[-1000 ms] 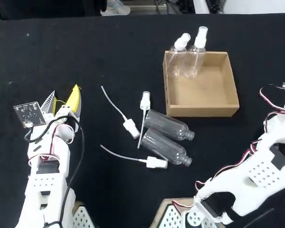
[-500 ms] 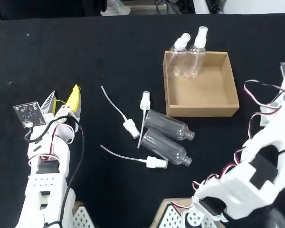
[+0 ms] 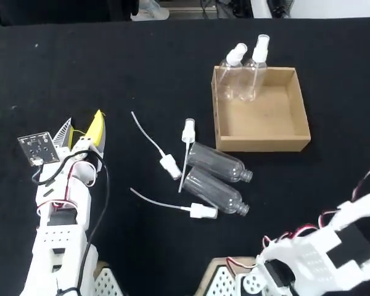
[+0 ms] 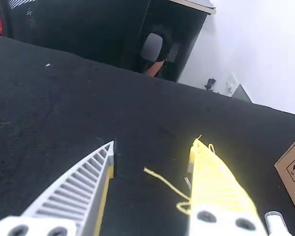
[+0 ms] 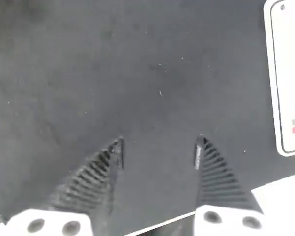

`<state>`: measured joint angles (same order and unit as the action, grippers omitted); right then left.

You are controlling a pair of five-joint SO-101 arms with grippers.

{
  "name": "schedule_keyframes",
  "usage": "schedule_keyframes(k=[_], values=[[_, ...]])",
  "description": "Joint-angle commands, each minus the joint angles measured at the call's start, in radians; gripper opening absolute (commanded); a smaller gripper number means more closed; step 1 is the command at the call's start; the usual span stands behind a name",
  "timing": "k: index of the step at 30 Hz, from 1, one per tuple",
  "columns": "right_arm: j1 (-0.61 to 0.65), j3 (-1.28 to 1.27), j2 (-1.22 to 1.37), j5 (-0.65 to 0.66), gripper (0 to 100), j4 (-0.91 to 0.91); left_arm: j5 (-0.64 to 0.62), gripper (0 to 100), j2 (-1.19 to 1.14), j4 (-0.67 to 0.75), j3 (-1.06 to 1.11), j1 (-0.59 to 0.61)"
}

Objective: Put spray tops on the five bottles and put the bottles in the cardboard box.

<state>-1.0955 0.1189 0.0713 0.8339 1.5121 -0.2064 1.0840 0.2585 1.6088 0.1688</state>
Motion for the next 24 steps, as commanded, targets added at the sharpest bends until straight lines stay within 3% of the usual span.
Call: schedule_keyframes(k=[1, 10, 18, 24], values=[[-0.014, 0.071, 0.008, 0.006, 17.4, -0.029, 0.009, 24, 0.018, 0.017, -0.039, -0.013], [-0.014, 0.065, 0.105, -0.061, 17.4, -0.11, 0.009, 24, 0.023, -0.051, -0.081, -0.033], [-0.011, 0.065, 0.111, -0.066, 17.5, -0.141, 0.012, 24, 0.023, -0.463, -0.344, -0.03], [0.031, 0.058, 0.091, -0.141, 17.4, -0.132, 0.236, 24, 0.025, -0.79, -0.45, -0.021]])
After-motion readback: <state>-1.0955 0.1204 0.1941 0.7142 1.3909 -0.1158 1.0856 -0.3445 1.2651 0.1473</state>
